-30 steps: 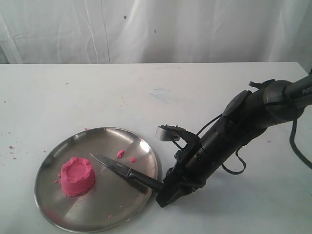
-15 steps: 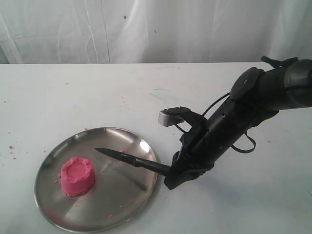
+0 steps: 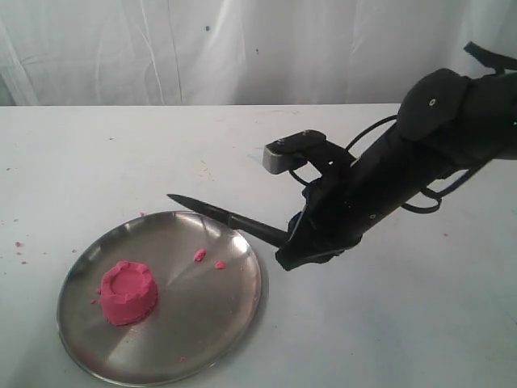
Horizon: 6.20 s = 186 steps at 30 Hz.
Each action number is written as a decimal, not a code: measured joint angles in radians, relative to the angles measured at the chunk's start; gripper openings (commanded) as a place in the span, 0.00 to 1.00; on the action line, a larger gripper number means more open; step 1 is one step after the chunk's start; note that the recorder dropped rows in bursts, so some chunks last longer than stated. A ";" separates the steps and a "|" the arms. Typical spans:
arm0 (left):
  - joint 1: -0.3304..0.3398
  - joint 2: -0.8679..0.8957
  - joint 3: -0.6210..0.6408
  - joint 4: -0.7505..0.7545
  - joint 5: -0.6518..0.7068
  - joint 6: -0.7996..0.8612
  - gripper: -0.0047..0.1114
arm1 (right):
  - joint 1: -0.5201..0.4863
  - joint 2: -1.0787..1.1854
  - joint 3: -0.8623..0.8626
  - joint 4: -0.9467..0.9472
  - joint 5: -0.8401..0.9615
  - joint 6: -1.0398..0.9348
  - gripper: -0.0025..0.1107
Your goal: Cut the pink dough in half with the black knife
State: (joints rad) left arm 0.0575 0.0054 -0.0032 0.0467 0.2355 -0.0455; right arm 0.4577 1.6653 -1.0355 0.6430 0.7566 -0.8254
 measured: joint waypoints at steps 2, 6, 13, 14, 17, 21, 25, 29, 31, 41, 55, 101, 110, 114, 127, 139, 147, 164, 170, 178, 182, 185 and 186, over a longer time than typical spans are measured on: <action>0.000 0.000 0.000 0.000 0.000 0.000 0.04 | 0.032 -0.042 0.017 -0.052 -0.067 0.051 0.02; 0.000 0.000 0.000 0.000 0.000 0.000 0.04 | 0.102 -0.123 0.062 -0.170 -0.182 0.156 0.02; 0.000 0.000 0.000 0.000 0.000 0.000 0.04 | 0.190 -0.207 0.141 -0.234 -0.315 0.242 0.02; 0.000 0.000 0.000 0.000 0.000 0.000 0.04 | 0.196 -0.209 0.143 -0.236 -0.317 0.244 0.02; 0.000 0.000 0.000 0.000 0.000 0.000 0.04 | 0.229 -0.210 0.150 -0.228 -0.319 0.249 0.02; 0.000 0.000 0.000 0.000 0.000 0.000 0.04 | 0.276 -0.213 0.150 -0.222 -0.308 0.249 0.02; 0.000 0.000 0.000 0.000 0.000 0.000 0.04 | 0.316 -0.226 0.164 -0.218 -0.296 0.249 0.02; 0.000 0.000 0.000 0.000 0.000 0.000 0.04 | 0.335 -0.256 0.201 -0.218 -0.300 0.249 0.02; 0.000 0.000 0.000 0.000 0.000 0.003 0.04 | 0.338 -0.266 0.214 -0.218 -0.311 0.249 0.02; 0.000 -0.001 0.000 -0.196 -0.318 -0.146 0.04 | 0.340 -0.245 0.220 -0.205 -0.374 0.249 0.02; 0.000 0.309 -0.526 0.174 -0.675 -0.209 0.04 | 0.340 -0.244 0.220 -0.088 -0.433 0.258 0.02; -0.488 1.462 -0.634 0.133 0.107 0.154 0.04 | 0.222 -0.219 0.220 -0.293 -0.393 0.458 0.02; -0.488 1.571 -0.637 0.144 -0.065 0.145 0.04 | 0.222 -0.219 0.220 -0.293 -0.394 0.459 0.02; -0.488 1.582 -0.640 0.147 -0.118 0.144 0.04 | 0.222 -0.219 0.220 -0.293 -0.394 0.459 0.02; -0.488 1.523 -0.650 0.147 -0.149 0.173 0.04 | 0.222 -0.166 0.220 -0.312 -0.420 0.459 0.02; -0.488 1.294 -0.707 0.296 -0.082 0.181 0.04 | 0.222 -0.132 0.181 -0.164 -0.337 0.165 0.02; -0.481 1.292 -0.707 0.310 -0.084 0.168 0.04 | 0.222 -0.029 0.124 0.218 -0.137 -0.276 0.02; -0.341 1.367 -0.707 0.302 -0.187 -0.213 0.04 | 0.222 0.031 0.122 0.210 -0.255 -0.334 0.02; -0.341 1.420 -0.707 0.299 -0.247 -0.226 0.04 | 0.222 0.062 0.122 0.210 -0.265 -0.336 0.02; -0.341 1.436 -0.707 0.295 -0.334 -0.328 0.04 | 0.222 0.073 0.122 0.210 -0.313 -0.336 0.02; -0.341 1.456 -0.707 0.295 -0.338 -0.339 0.04 | 0.222 0.084 0.122 0.210 -0.332 -0.338 0.02; -0.341 1.470 -0.707 0.295 -0.338 -0.341 0.04 | 0.222 0.089 0.121 0.210 -0.332 -0.338 0.02; -0.341 1.473 -0.707 0.295 -0.338 -0.341 0.04 | 0.222 0.090 0.121 0.210 -0.332 -0.338 0.02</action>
State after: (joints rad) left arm -0.2837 1.4780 -0.7099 0.3418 -0.1026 -0.3866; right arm 0.6802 1.7550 -0.9140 0.8534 0.4248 -1.1632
